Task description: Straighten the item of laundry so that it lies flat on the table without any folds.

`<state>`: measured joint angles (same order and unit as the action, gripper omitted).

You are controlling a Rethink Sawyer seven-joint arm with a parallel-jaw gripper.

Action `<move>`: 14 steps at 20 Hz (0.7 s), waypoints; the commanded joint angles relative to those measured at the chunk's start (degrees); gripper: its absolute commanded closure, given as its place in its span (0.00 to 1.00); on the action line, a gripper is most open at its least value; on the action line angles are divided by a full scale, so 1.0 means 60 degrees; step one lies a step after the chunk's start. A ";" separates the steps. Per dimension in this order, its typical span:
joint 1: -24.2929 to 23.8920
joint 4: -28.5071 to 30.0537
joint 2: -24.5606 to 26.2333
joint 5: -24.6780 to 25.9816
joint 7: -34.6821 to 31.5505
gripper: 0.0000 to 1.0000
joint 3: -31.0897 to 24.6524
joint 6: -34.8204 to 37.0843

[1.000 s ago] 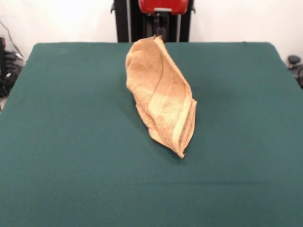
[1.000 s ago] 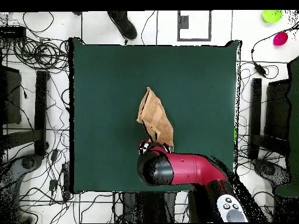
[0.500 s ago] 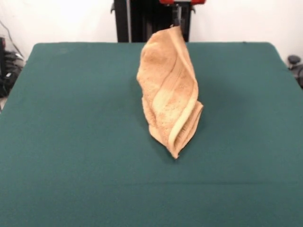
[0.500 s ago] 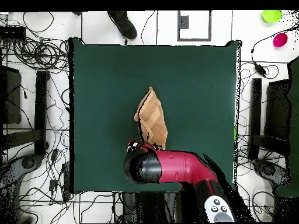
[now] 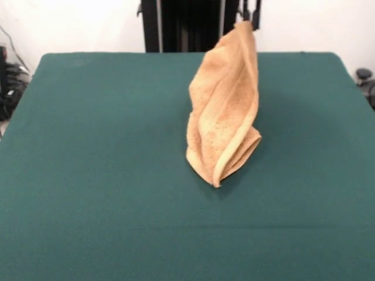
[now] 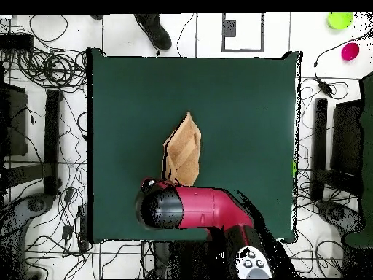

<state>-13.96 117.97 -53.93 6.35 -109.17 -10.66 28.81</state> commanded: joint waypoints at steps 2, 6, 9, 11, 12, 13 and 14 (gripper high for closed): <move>0.0815 -0.0313 -0.0131 -0.0879 -0.1772 1.00 -0.0114 0.1974; 0.0985 -0.0586 -0.0218 -0.1083 -0.1869 1.00 -0.0019 0.2574; 0.1177 -0.0799 -0.0228 -0.1220 -0.2060 1.00 0.0060 0.2865; 0.1277 -0.0949 -0.0259 -0.1296 -0.2148 1.00 0.0104 0.3131; 0.1311 -0.1011 -0.0283 -0.1337 -0.2179 1.00 0.0115 0.3270; 0.1346 -0.1074 -0.0306 -0.1377 -0.2211 1.00 0.0127 0.3409; 0.1360 -0.1125 -0.0349 -0.1414 -0.2201 1.00 0.0129 0.3558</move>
<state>-8.14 115.16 -56.20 1.84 -109.17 -10.11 40.90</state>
